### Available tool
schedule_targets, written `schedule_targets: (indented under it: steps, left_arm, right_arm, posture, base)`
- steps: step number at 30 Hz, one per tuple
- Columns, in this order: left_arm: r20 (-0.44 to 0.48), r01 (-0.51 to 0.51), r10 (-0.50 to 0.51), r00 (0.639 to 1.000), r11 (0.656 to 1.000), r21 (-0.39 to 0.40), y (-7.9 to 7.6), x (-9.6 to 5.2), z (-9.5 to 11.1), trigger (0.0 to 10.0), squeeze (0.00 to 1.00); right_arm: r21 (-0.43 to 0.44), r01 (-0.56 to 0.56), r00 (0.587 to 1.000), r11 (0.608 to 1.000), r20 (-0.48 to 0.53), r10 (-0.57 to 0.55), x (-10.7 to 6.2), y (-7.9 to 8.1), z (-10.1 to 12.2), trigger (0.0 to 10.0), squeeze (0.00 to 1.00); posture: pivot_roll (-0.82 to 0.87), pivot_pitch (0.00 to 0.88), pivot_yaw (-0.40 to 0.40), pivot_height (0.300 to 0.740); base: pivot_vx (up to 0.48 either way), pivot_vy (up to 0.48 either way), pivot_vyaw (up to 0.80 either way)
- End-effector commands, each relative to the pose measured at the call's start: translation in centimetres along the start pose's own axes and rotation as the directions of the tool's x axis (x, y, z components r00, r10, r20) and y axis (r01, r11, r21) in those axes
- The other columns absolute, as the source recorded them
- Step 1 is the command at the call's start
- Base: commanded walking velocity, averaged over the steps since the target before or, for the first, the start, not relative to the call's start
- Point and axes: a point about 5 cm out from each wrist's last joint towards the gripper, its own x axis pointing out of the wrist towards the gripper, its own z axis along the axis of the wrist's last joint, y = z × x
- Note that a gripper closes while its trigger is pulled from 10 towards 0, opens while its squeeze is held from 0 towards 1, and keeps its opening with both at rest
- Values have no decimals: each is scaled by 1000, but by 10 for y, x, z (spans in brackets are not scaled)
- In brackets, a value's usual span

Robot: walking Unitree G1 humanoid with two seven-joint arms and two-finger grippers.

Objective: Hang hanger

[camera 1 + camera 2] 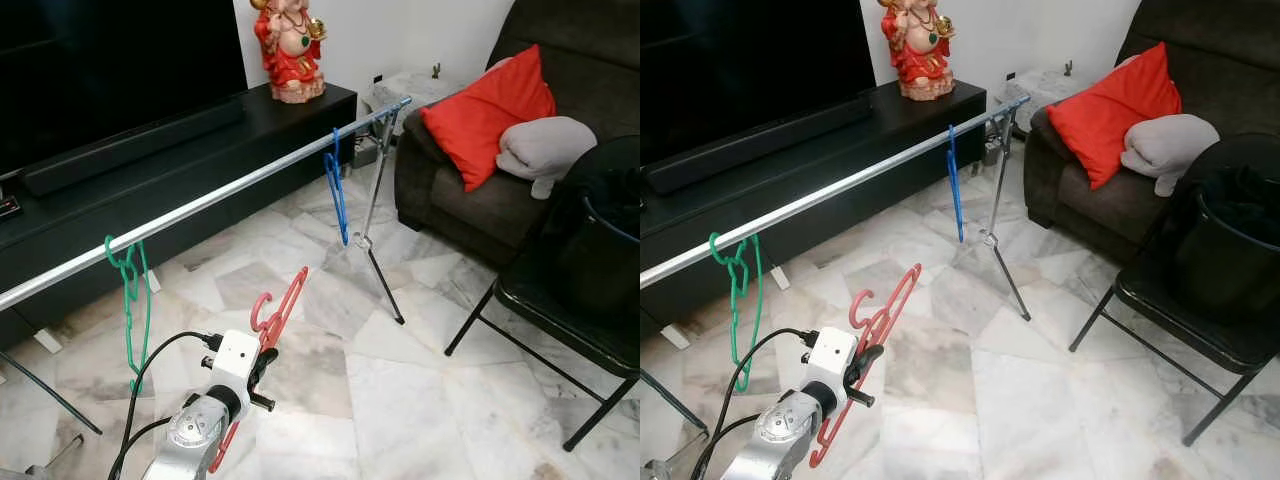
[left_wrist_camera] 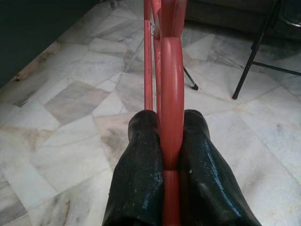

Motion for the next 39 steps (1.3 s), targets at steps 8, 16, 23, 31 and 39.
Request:
schedule_targets:
  steps: [8,16,23,31,39]
  left_arm:
    - [15,-19,19,1000,1000,-18,4,1,5,10000,0]
    - [11,-20,20,1000,1000,-22,4,0,4,10000,0]
    - [13,-26,27,1000,999,-22,6,0,4,10000,0]
    - [14,-28,29,999,999,-23,7,0,5,10000,0]
    - [13,-28,28,1000,999,-22,7,1,6,10000,0]
  right_arm:
    - [-49,-33,999,998,-2,33,0,9,-3,10000,0]
    - [-28,-28,1000,999,-16,27,-2,12,-9,10000,0]
    - [-35,-25,1000,999,-20,24,-2,7,-14,10000,0]
    - [-37,-10,1000,999,-17,9,-3,-12,-13,10000,0]
    - [-36,-13,1000,999,-16,13,-3,-10,-13,10000,0]
  posture:
    - [69,43,60,740]
    - [68,52,57,740]
    - [70,53,54,740]
    - [71,56,54,740]
    - [71,60,56,740]
  base:
    - [273,0,108]
    - [321,0,180]
    - [333,0,0]
    - [336,0,0]
    - [337,0,0]
